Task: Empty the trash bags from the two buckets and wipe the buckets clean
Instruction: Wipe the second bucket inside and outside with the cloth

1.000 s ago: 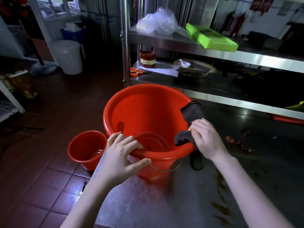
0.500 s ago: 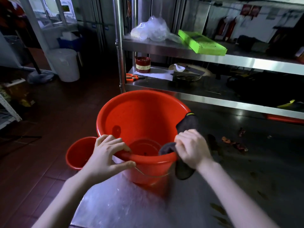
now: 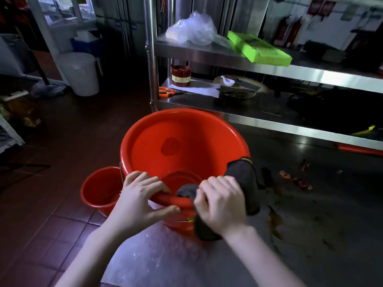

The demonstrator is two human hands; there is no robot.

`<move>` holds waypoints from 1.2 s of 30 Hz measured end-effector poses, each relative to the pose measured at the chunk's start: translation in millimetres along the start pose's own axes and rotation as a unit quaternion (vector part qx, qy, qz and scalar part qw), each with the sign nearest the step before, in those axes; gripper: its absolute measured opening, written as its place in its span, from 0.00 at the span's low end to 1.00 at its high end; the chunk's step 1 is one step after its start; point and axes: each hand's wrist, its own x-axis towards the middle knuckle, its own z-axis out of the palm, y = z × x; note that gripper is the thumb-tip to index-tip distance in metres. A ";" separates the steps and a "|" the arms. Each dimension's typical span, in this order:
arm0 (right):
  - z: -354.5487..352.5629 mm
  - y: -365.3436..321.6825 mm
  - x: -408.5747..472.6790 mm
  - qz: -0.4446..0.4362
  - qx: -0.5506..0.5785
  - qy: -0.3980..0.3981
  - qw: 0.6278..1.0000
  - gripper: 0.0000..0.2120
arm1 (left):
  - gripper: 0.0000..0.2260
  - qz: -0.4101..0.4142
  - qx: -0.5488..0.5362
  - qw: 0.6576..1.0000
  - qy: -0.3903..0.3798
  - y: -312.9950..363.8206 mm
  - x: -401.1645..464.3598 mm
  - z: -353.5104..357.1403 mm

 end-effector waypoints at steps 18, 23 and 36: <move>3.6 -5.5 4.7 0.016 -0.023 -0.010 1.000 0.12 | 0.17 -0.012 0.002 0.999 0.045 4.5 -3.7 8.4; -9.6 94.2 33.1 0.011 0.033 -0.083 0.996 0.15 | 0.18 -0.008 -0.002 0.999 0.052 6.1 -1.8 9.5; 4.2 -11.7 1.8 0.007 -0.019 0.002 1.000 0.12 | 0.18 0.014 0.003 1.000 0.025 -1.9 -6.7 5.2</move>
